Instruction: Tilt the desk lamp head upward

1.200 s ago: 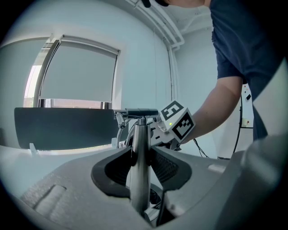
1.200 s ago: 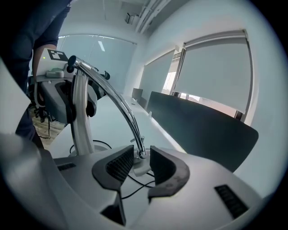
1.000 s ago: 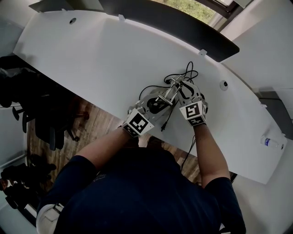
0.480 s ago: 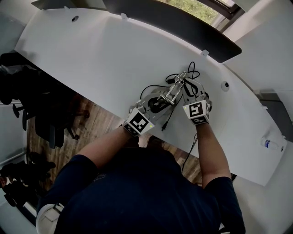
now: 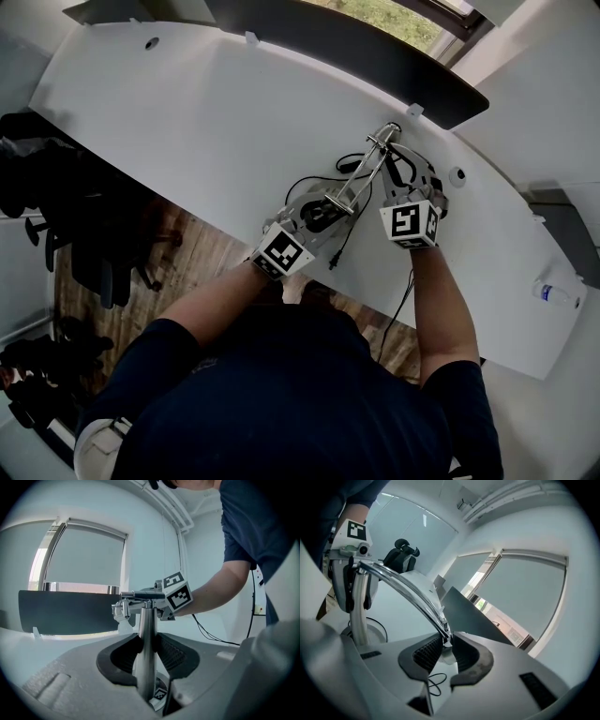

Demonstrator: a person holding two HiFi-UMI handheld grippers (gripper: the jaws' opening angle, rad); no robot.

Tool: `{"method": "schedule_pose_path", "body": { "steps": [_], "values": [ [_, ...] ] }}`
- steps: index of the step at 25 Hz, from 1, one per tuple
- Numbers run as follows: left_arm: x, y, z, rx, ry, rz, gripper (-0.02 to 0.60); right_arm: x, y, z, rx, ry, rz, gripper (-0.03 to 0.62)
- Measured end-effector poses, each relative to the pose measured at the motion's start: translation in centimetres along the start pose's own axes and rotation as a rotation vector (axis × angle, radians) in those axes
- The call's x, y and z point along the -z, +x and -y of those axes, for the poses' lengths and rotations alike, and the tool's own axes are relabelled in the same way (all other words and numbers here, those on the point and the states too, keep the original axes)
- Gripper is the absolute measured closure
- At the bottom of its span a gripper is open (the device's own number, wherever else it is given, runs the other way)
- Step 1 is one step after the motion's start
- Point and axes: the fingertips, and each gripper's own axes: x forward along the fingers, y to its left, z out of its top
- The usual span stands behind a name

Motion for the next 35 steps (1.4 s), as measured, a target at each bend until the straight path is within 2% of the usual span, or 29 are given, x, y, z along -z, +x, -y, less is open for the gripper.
{"method": "schedule_pose_path", "body": {
  "steps": [5,15,20,35],
  "values": [
    [0.1,0.2,0.2,0.0,-0.015,0.01,0.453,-1.4,-0.6,1.4,0.031,-0.162,0.001,0.525],
    [0.2,0.1,0.1,0.015,-0.014,-0.011,0.453,-5.4,-2.8,3.8,0.153,-0.403,0.005,0.523],
    [0.4,0.2,0.2,0.041,-0.014,-0.029,0.453,-7.1,-3.9,4.4,0.201,-0.467,-0.001,0.519],
    [0.5,0.3,0.4,0.064,-0.047,-0.07,0.453,-11.1,-7.2,4.4,0.254,-0.593,-0.017,0.508]
  ]
}}
